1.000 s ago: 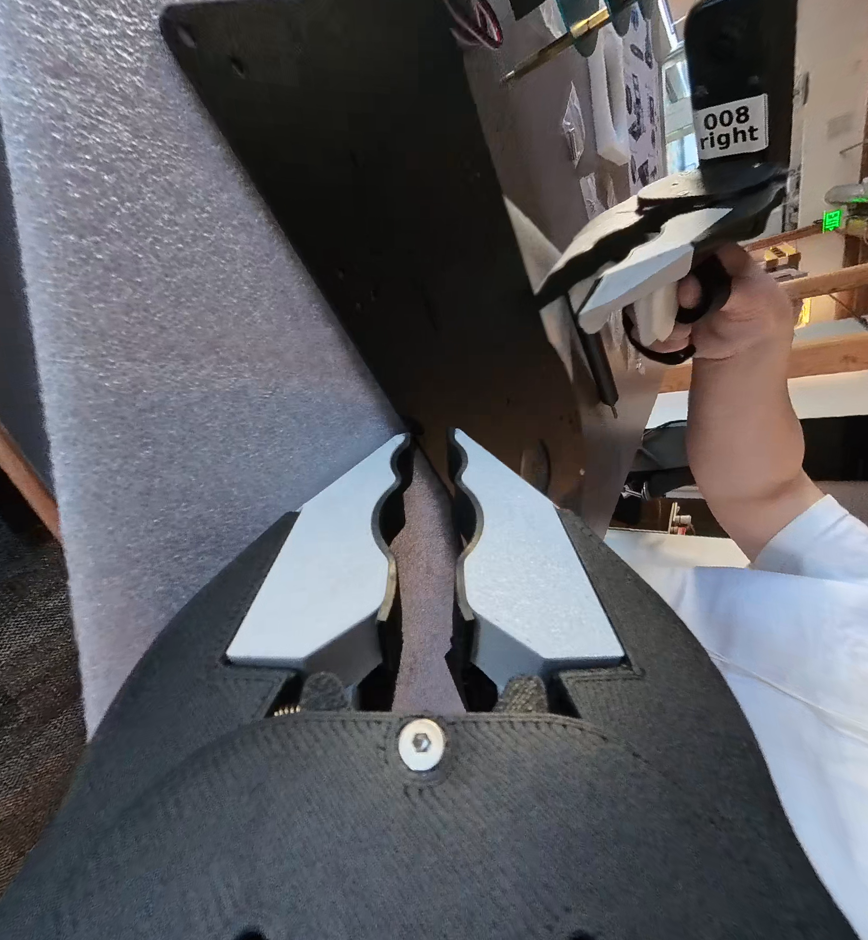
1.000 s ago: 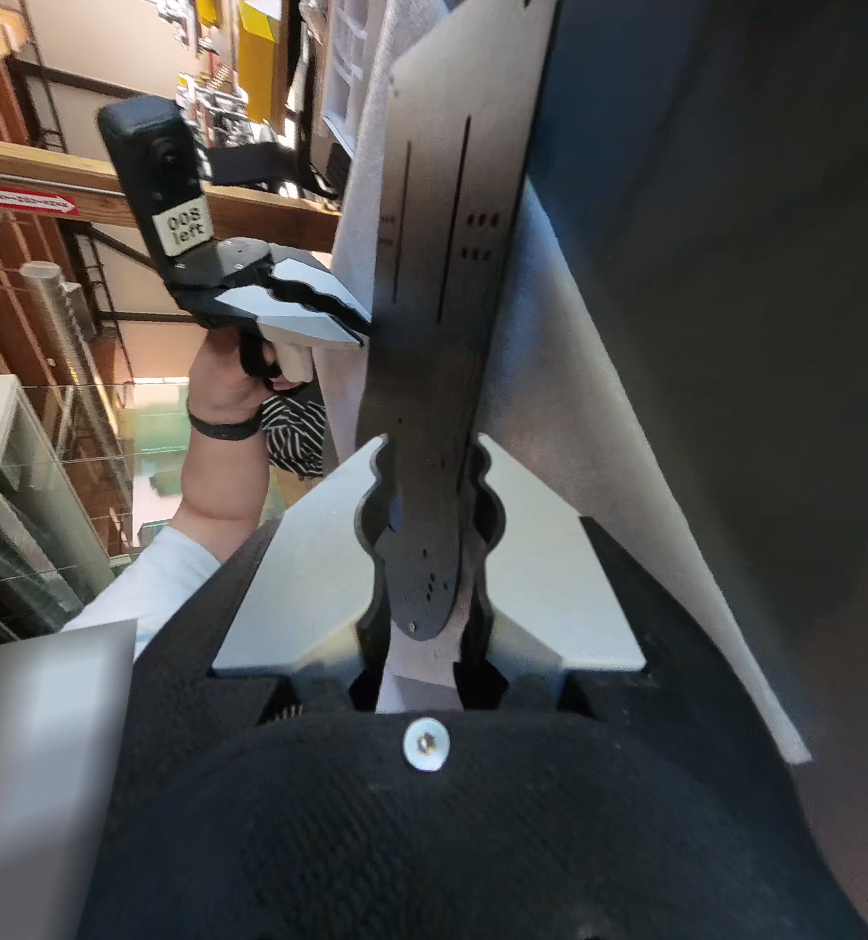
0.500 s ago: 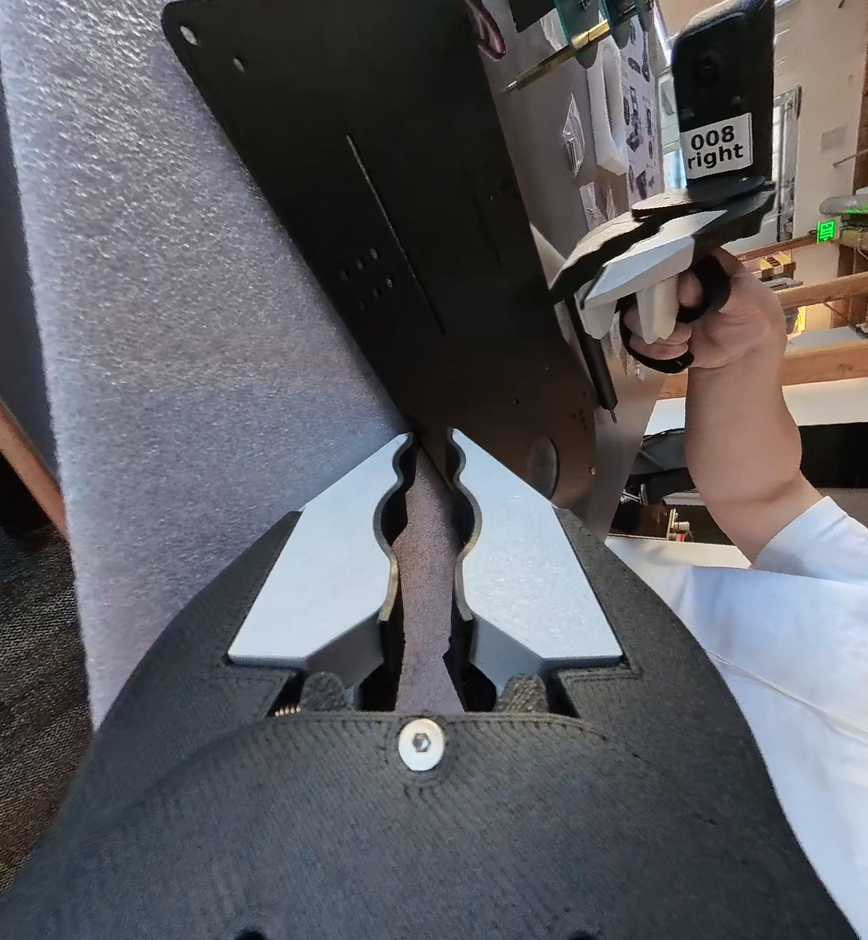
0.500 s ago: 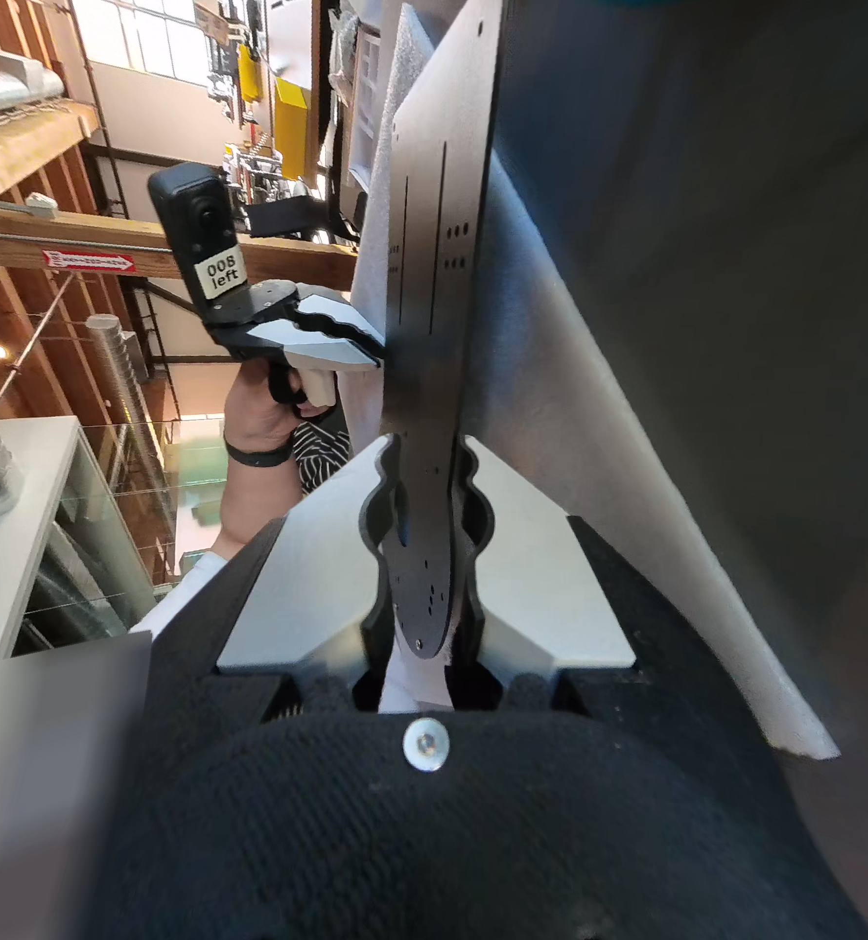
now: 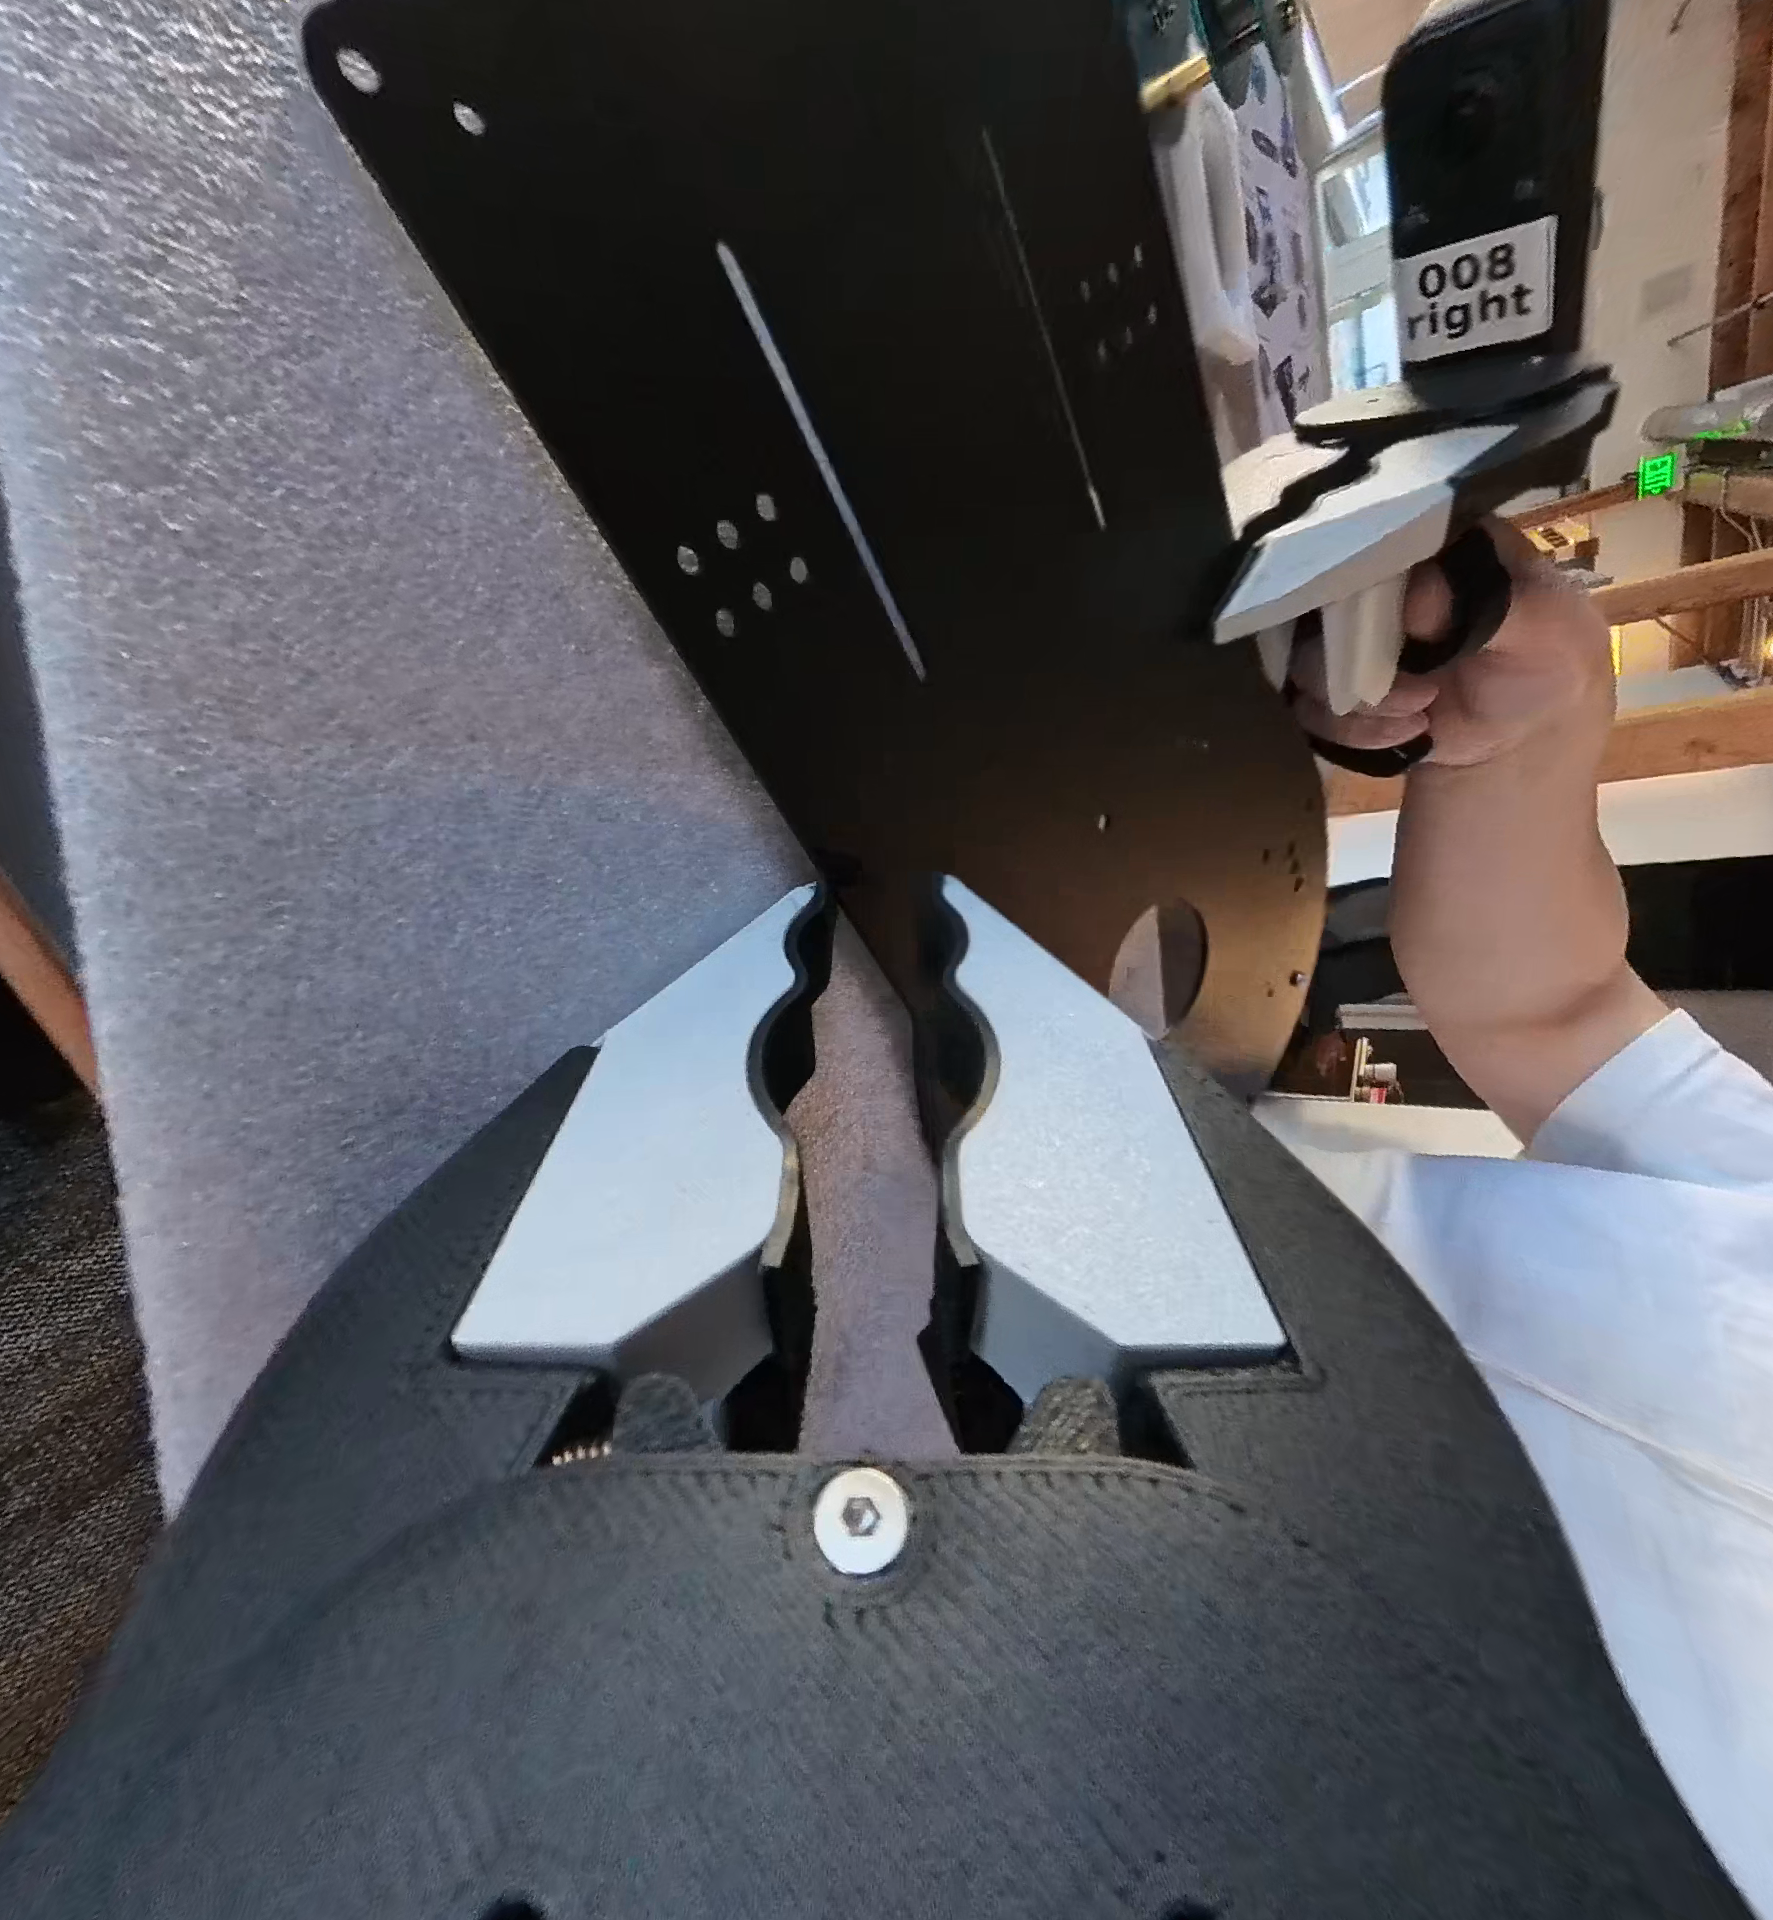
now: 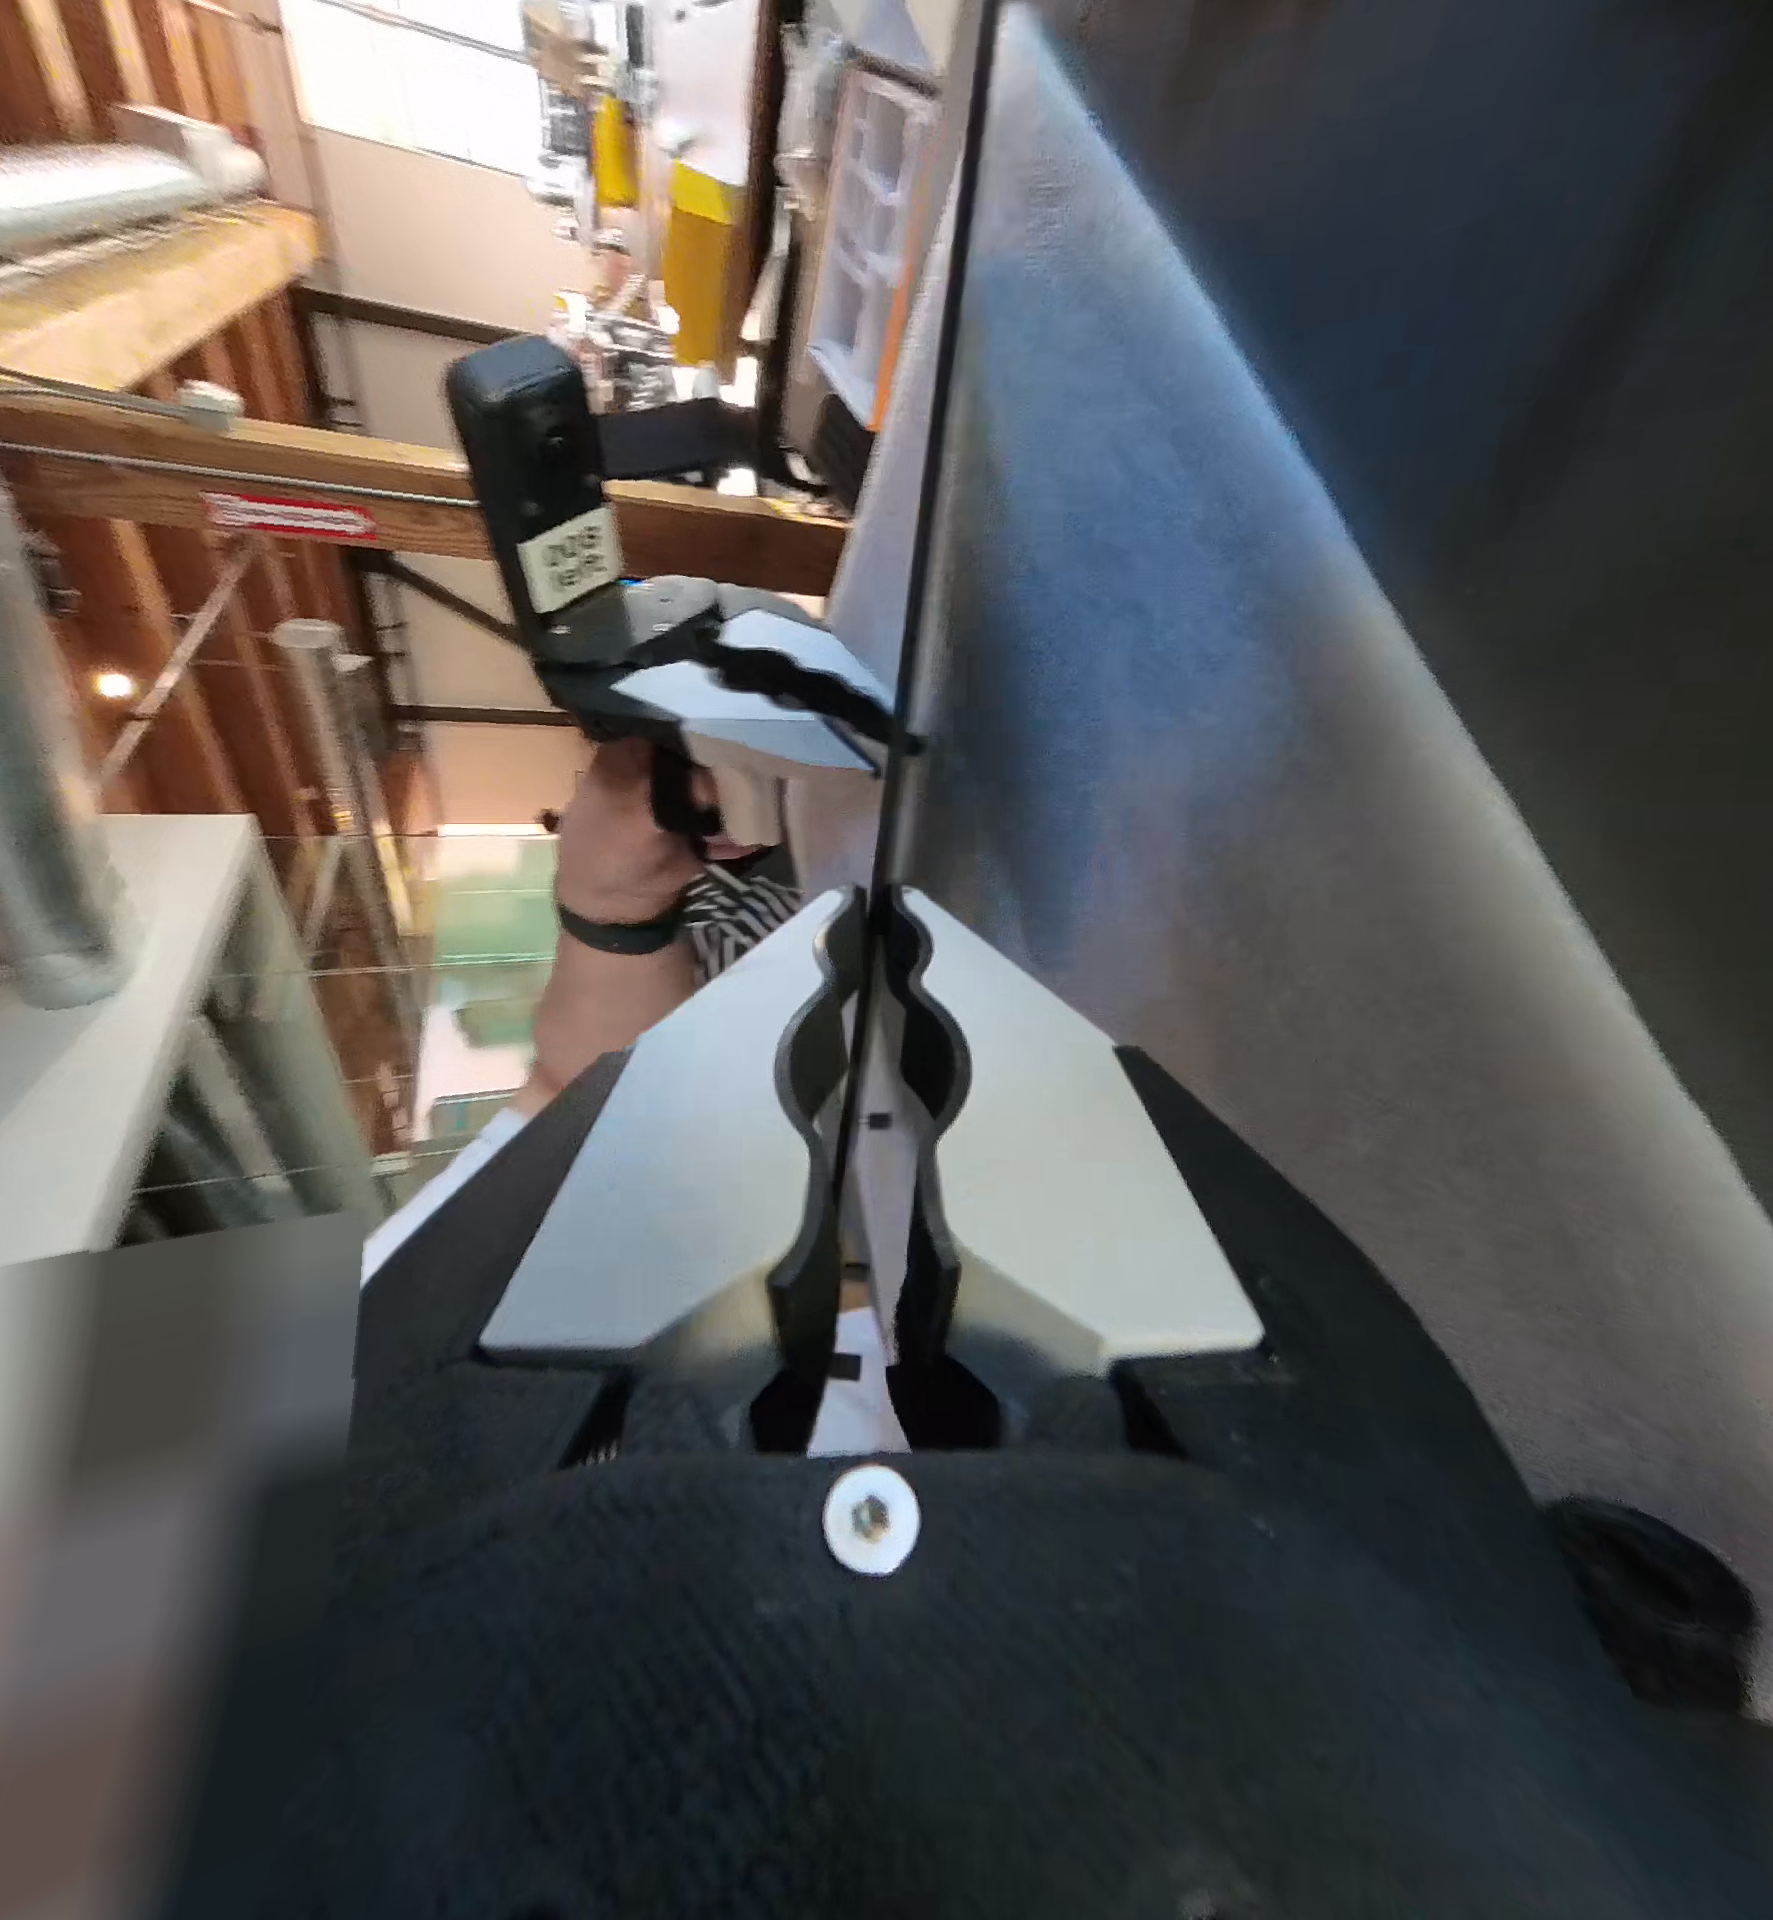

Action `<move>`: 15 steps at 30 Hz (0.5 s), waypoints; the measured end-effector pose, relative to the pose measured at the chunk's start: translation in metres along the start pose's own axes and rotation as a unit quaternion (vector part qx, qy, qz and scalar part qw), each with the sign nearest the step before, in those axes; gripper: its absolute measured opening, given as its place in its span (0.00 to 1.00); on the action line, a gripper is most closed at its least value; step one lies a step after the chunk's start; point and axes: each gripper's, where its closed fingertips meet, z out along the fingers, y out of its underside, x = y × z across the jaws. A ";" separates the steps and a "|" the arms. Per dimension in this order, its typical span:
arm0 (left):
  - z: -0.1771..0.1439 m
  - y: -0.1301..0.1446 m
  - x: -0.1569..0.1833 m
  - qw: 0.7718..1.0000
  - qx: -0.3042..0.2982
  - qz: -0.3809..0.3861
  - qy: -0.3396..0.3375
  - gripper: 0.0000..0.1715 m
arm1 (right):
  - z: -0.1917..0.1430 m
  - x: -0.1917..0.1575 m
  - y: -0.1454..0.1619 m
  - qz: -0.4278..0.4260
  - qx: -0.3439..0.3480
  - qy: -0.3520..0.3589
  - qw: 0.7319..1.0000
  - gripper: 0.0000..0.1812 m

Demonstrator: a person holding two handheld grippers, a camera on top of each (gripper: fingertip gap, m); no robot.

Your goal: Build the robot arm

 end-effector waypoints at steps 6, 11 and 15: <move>-0.002 -0.001 0.007 0.999 -0.007 -0.014 0.041 0.14 | 0.000 -0.014 0.003 -0.027 -0.008 -0.038 0.999 0.01; -0.007 -0.006 0.018 0.997 0.005 -0.016 0.080 0.21 | -0.003 -0.024 0.011 -0.042 -0.019 -0.074 0.996 0.01; -0.014 -0.011 0.030 0.993 0.017 -0.011 0.114 0.22 | -0.004 -0.033 0.019 -0.064 -0.038 -0.102 0.992 0.00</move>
